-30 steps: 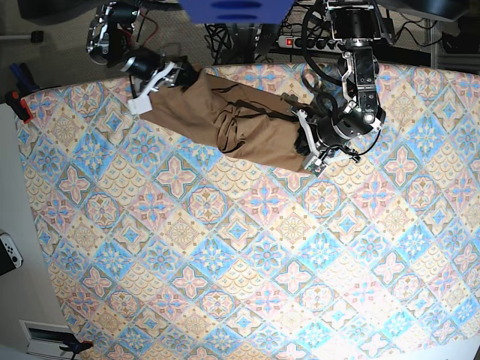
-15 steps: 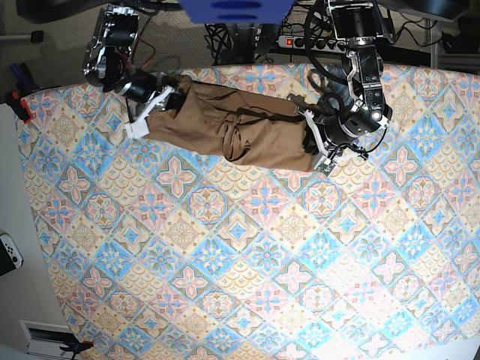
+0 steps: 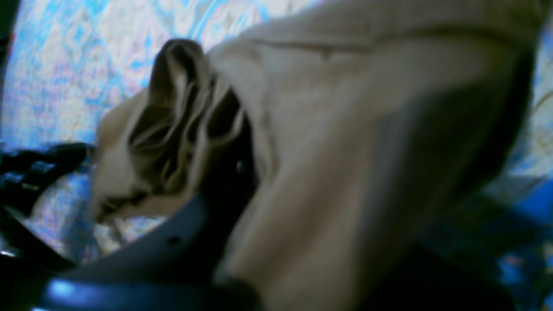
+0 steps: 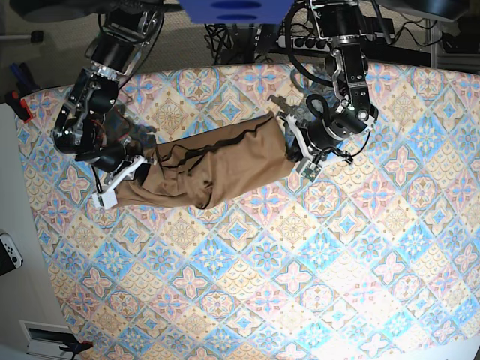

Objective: Layout the t-shirt on the table in an organized manner, then fold the t-shirt properly
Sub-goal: 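Press the folded bundle flat with both grippers and shift it, then fold the bundle end with the right gripper toward the left gripper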

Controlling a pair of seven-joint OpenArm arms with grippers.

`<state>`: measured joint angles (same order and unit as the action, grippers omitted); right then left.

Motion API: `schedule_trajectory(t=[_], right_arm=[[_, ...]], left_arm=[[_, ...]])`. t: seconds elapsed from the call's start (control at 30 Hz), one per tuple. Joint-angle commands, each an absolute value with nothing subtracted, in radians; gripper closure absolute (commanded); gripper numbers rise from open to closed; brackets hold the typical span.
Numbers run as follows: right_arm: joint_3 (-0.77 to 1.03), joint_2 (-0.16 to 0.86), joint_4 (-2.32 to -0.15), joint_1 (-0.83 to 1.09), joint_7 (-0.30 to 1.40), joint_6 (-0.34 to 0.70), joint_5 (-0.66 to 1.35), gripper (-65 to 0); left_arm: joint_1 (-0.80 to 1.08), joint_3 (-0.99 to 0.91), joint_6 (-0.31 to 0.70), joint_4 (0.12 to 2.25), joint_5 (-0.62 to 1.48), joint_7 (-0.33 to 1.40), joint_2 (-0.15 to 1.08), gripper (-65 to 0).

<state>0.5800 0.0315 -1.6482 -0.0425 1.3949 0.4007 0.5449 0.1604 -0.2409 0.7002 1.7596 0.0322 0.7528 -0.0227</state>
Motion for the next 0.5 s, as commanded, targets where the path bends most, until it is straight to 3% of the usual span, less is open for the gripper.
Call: schedule_trajectory(t=[0.0,0.47], right_arm=[[0.581,0.038,-1.664,-0.053,1.396,0.404,0.521,0.0],[0.219,0.001,-1.817,-0.074,1.396,0.404,0.030,0.0]], left_arm=[[0.148,-0.242,0.698,1.790,0.045,0.736,-0.024,0.0],[0.150,-0.223,0.698,1.799,-0.051,0.736,-0.041,0.0]])
